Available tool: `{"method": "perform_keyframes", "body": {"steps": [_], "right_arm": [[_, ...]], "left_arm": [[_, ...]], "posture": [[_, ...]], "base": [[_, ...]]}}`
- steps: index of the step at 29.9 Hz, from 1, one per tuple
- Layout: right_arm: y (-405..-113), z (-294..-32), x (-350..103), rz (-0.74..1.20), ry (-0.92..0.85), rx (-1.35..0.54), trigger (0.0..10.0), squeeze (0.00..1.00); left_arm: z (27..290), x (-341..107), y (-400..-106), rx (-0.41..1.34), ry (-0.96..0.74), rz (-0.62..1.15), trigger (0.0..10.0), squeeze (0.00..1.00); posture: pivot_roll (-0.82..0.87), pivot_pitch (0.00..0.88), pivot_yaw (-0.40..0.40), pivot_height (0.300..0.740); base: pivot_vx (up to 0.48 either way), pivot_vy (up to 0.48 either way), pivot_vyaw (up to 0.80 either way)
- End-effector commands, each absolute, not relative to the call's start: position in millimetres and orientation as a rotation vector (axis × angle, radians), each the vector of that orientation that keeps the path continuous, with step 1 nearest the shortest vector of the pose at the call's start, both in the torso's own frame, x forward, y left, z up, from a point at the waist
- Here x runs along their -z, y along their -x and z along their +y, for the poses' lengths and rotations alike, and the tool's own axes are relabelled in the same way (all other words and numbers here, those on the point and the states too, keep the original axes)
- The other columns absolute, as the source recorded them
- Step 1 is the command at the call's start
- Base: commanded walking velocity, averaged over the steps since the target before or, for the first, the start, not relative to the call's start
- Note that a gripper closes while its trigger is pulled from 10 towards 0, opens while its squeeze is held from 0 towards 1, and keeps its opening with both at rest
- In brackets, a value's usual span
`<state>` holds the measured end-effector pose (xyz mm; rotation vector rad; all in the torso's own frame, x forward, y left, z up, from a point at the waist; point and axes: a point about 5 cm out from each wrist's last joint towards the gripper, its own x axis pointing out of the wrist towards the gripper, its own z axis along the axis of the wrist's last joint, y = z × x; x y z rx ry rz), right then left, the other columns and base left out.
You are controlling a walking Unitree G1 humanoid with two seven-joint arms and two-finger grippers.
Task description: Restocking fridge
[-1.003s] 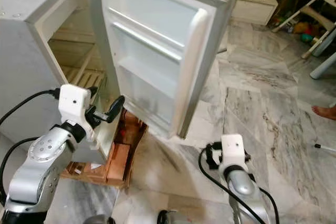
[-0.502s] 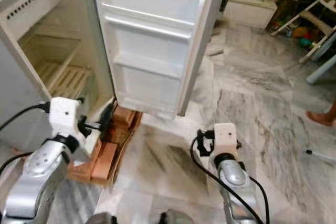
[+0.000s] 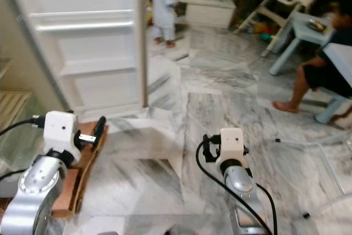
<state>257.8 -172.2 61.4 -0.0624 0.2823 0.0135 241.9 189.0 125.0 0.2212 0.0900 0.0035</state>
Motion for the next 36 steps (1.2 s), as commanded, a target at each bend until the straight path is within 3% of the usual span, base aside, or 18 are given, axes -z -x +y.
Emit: {"method": "perform_keyframes", "body": {"steps": [1,9,27,36], "right_arm": [[-260,-179,-69,0.245,0.066,0.011,10.0,0.00],[-271,-157,-90,0.131,0.059,-0.102,10.0,0.00],[-267,-160,-85,0.151,0.026,-0.065,10.0,0.00],[-272,-160,-91,0.119,0.013,-0.068,10.0,0.00]], "left_arm": [[202,-122,-239,-0.091,-0.213,0.114,10.0,0.00],[219,-125,-232,-0.172,-0.254,0.099,10.0,0.00],[181,-126,-237,0.010,-0.202,0.037,10.0,0.00],[179,-128,-239,0.034,-0.224,0.020,10.0,0.00]], "posture": [[0.07,0.073,-0.054,0.740],[0.08,0.090,-0.046,0.740],[0.06,0.081,-0.051,0.740],[0.06,0.074,-0.052,0.740]], "base": [[0.458,0.000,-0.43],[0.473,0.000,-0.80],[0.428,0.000,-0.80],[0.344,0.000,-0.80]]}}
